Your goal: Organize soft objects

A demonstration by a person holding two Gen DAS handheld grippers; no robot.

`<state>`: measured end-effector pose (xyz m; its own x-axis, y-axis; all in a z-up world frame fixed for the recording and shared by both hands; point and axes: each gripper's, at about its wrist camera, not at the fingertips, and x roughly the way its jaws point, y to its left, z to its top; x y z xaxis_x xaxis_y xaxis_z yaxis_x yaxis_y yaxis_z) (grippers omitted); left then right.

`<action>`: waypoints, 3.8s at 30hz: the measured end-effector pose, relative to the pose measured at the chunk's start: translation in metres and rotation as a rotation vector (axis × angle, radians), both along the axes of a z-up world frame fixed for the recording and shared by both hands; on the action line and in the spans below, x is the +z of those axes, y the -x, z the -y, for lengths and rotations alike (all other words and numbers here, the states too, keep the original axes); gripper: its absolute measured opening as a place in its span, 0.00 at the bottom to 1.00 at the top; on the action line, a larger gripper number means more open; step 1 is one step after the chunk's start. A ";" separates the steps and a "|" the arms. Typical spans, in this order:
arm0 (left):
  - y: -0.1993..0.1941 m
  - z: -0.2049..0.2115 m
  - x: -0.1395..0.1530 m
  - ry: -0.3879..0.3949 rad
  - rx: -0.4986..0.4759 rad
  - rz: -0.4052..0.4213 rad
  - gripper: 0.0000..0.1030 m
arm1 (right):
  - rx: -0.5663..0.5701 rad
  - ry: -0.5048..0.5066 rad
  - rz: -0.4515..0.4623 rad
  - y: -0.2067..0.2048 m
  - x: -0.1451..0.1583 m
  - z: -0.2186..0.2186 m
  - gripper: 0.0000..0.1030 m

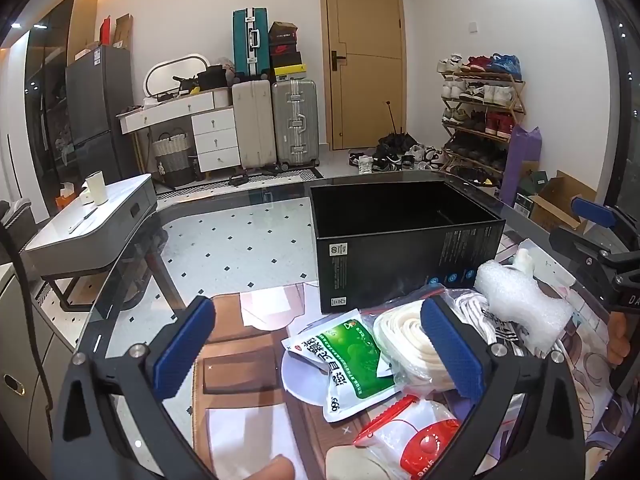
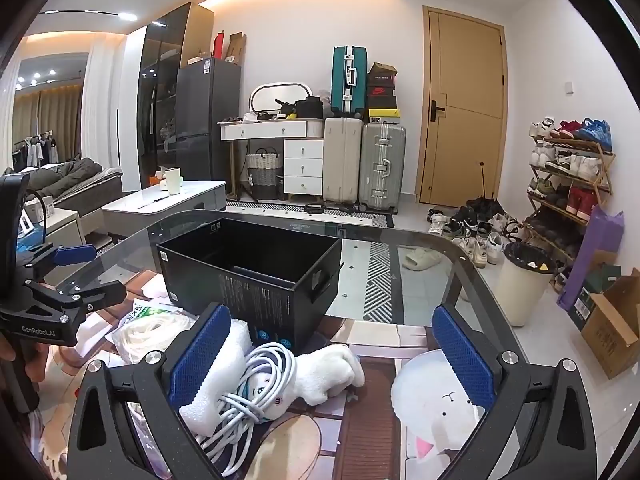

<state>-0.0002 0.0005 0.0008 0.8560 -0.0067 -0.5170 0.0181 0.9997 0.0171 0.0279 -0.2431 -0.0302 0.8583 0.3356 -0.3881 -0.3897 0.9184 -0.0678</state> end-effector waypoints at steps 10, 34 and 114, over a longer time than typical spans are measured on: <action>-0.001 -0.001 -0.002 0.000 0.001 -0.005 1.00 | 0.003 0.001 0.000 0.002 0.000 -0.005 1.00; -0.001 -0.001 -0.002 -0.001 0.000 -0.006 1.00 | 0.017 -0.009 -0.004 -0.001 -0.009 -0.004 1.00; 0.016 0.026 -0.034 0.127 -0.029 -0.365 1.00 | 0.180 0.063 -0.391 -0.014 -0.031 -0.048 0.37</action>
<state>-0.0158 -0.0258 -0.0330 0.6145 -0.1118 -0.7810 0.0283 0.9924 -0.1197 0.0422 -0.1946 -0.0613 0.5723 0.4320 -0.6970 -0.5508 0.8322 0.0634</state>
